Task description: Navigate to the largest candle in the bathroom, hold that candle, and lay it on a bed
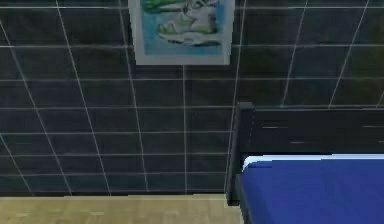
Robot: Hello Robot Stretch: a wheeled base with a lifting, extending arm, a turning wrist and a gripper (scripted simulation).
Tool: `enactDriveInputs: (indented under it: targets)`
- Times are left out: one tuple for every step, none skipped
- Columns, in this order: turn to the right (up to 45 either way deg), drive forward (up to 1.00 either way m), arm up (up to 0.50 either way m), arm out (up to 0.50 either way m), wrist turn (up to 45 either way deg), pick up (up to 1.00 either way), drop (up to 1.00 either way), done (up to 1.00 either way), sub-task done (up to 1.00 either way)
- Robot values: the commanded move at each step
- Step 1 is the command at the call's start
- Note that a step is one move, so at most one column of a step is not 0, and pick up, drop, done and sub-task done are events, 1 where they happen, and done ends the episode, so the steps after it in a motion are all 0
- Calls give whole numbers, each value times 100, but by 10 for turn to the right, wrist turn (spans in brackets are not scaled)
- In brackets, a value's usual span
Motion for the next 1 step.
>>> enactDriveInputs:
  targets:
    - [-450,0,0,0,0,0,0,0,0]
